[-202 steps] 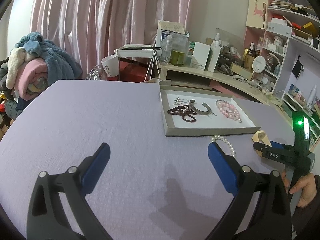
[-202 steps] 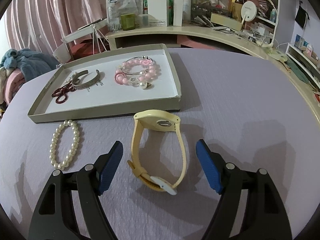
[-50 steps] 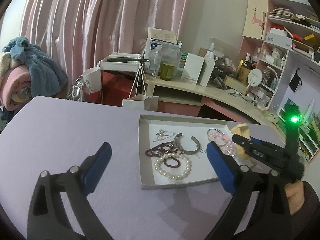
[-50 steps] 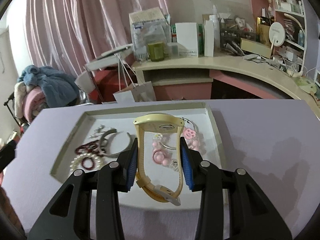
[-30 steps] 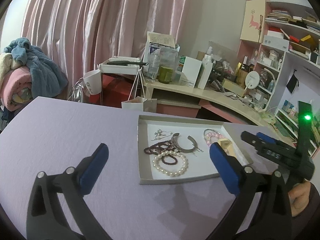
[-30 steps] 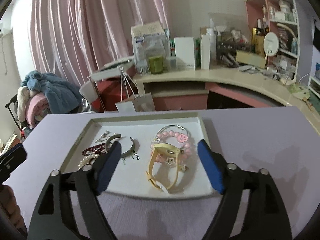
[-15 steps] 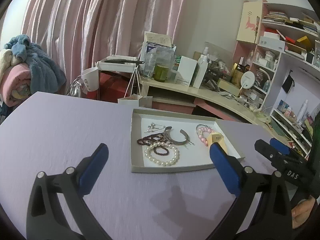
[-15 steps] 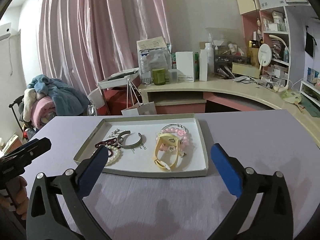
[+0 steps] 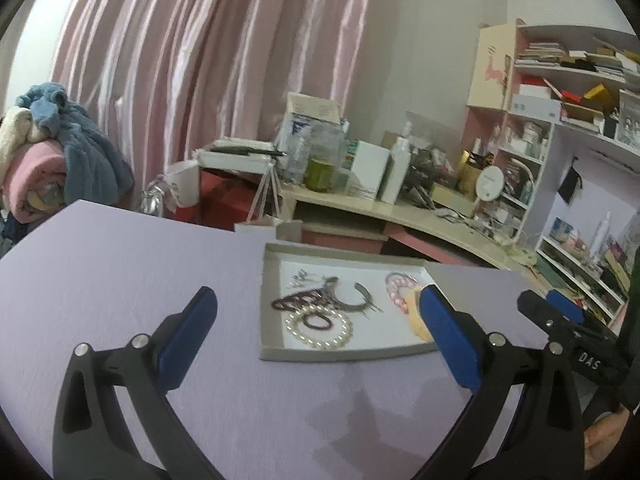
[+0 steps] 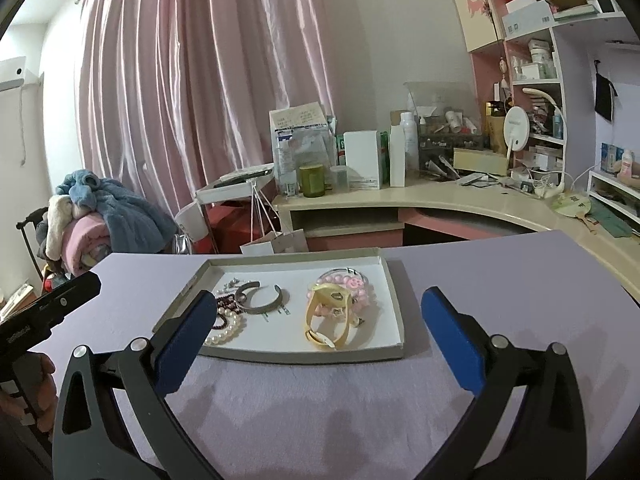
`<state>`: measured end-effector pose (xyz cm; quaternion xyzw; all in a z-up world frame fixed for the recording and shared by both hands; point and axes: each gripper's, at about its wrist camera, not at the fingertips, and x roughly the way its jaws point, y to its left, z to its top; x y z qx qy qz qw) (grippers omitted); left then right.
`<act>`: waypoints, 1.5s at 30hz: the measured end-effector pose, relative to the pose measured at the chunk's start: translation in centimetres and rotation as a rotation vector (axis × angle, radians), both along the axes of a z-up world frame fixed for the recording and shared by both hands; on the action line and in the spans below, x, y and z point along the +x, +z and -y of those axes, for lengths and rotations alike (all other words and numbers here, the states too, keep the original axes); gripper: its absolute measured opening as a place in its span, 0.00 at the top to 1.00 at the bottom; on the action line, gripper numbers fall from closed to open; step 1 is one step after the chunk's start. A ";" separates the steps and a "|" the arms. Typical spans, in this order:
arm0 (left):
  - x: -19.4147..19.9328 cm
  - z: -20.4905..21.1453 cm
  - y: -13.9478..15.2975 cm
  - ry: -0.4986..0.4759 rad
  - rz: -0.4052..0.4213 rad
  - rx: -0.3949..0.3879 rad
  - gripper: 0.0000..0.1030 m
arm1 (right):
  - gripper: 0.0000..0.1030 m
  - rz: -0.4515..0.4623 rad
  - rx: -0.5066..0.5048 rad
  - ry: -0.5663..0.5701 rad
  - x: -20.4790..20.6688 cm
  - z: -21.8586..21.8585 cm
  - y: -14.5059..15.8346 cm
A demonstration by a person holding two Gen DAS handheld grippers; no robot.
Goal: Organize jewelry
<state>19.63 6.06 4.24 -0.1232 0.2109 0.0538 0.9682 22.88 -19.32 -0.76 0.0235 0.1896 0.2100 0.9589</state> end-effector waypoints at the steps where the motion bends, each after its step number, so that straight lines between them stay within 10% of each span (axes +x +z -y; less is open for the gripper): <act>1: 0.1 0.1 -0.1 -0.011 -0.004 -0.004 0.02 | 0.01 -0.002 -0.005 0.000 0.0 -0.1 -0.1; 45: -3.5 1.1 -0.3 -0.075 -0.025 0.024 0.02 | 0.01 -0.056 -0.047 0.028 -3.9 -1.8 -0.2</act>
